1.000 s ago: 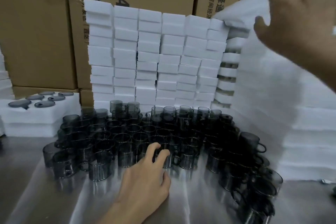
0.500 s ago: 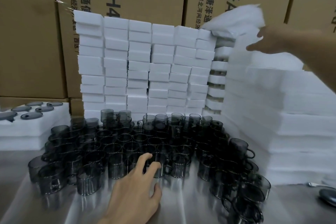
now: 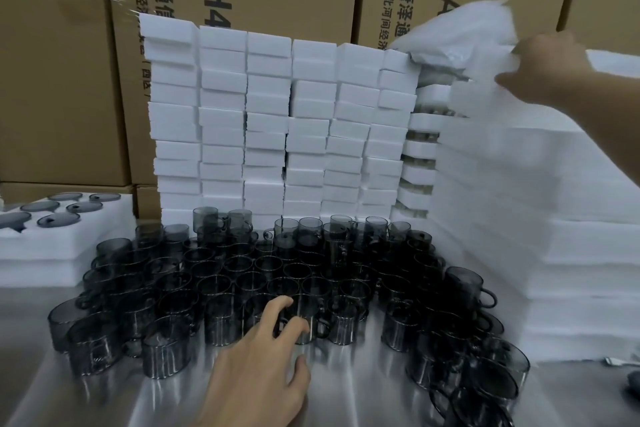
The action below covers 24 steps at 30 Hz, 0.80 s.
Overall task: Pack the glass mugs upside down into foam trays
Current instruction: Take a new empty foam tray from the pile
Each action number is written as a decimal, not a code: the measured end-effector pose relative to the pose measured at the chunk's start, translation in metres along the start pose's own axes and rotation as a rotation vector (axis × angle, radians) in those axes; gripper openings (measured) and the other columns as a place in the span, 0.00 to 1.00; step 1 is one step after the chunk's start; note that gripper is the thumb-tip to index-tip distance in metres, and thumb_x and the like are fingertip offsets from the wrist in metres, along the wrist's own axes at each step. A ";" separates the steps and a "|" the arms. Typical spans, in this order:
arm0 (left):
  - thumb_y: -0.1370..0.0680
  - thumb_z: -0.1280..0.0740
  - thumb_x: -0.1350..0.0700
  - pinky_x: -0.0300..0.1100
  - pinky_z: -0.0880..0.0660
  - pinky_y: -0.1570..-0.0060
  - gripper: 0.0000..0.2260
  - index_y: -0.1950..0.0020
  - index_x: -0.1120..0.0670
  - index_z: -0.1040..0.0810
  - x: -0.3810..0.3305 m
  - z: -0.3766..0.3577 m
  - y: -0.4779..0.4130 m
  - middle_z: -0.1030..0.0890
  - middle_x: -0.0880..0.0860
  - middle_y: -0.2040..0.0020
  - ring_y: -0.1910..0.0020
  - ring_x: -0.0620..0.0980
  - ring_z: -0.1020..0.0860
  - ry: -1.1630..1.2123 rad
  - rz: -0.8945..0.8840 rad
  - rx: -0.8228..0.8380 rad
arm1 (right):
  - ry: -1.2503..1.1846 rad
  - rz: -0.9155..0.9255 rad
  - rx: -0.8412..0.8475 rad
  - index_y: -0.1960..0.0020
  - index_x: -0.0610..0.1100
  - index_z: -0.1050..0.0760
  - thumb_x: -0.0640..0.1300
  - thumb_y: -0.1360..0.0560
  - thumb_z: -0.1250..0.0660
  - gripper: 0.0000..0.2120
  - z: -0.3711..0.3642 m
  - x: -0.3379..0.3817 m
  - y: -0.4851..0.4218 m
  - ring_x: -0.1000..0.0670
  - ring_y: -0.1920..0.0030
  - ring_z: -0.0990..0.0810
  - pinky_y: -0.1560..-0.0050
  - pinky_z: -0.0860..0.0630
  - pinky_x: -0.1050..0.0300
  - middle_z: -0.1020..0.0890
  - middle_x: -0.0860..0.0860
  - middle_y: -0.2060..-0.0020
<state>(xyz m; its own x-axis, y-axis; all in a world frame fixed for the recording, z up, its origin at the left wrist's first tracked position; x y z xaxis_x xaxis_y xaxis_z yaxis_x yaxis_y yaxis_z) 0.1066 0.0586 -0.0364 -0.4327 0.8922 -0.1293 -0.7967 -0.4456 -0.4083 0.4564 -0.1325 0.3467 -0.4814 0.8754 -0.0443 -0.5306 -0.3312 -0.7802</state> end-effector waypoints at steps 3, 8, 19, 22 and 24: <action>0.18 0.45 0.37 0.33 0.36 0.68 0.14 0.33 0.35 0.34 0.000 -0.001 -0.001 0.52 0.34 0.20 0.53 0.37 0.29 -0.004 0.003 0.004 | -0.055 0.068 -0.257 0.36 0.34 0.21 0.50 0.16 0.35 0.19 0.021 0.016 0.009 0.32 0.40 0.25 0.32 0.31 0.36 0.21 0.33 0.44; 0.19 0.43 0.37 0.33 0.35 0.68 0.12 0.36 0.35 0.32 0.002 -0.003 0.001 0.49 0.32 0.22 0.56 0.38 0.28 0.018 0.011 -0.024 | -0.265 0.364 -0.434 0.31 0.40 0.23 0.48 0.16 0.38 0.18 0.071 0.103 0.068 0.37 0.32 0.28 0.26 0.40 0.38 0.23 0.38 0.38; 0.14 0.39 0.40 0.49 0.16 0.63 0.17 0.41 0.48 0.15 0.020 0.053 0.009 0.11 0.56 0.46 0.52 0.54 0.11 1.679 0.618 -0.256 | -0.614 0.504 -0.349 0.49 0.50 0.18 0.48 0.22 0.28 0.04 0.040 0.206 0.380 0.46 0.55 0.19 0.37 0.37 0.48 0.20 0.54 0.57; 0.19 0.35 0.32 0.51 0.15 0.59 0.19 0.39 0.42 0.14 0.029 0.077 0.019 0.11 0.53 0.43 0.47 0.56 0.11 1.778 0.560 -0.273 | -0.660 0.548 -0.289 0.53 0.50 0.17 0.51 0.25 0.26 0.05 0.032 0.224 0.415 0.47 0.59 0.18 0.40 0.34 0.49 0.21 0.54 0.60; 0.18 0.28 0.44 0.49 0.15 0.54 0.09 0.38 0.40 0.16 0.038 0.084 0.028 0.12 0.52 0.42 0.44 0.56 0.12 1.611 0.462 -0.324 | -0.688 0.650 -0.262 0.51 0.50 0.16 0.57 0.23 0.28 0.11 0.032 0.232 0.426 0.49 0.58 0.18 0.41 0.31 0.50 0.20 0.54 0.60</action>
<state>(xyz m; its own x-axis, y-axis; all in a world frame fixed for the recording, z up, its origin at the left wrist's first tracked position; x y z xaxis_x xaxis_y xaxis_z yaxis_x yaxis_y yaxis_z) 0.0326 0.0737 0.0237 0.4088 -0.0407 -0.9117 -0.5367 -0.8187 -0.2041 0.0967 -0.0816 0.0239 -0.9703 0.1265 -0.2063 0.1135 -0.5148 -0.8497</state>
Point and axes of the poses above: each hand's wrist, its own y-axis away from the middle knuckle, its own z-axis out of the back of the hand, x = y × z, the point moved 4 cm from there along -y, towards the middle knuckle
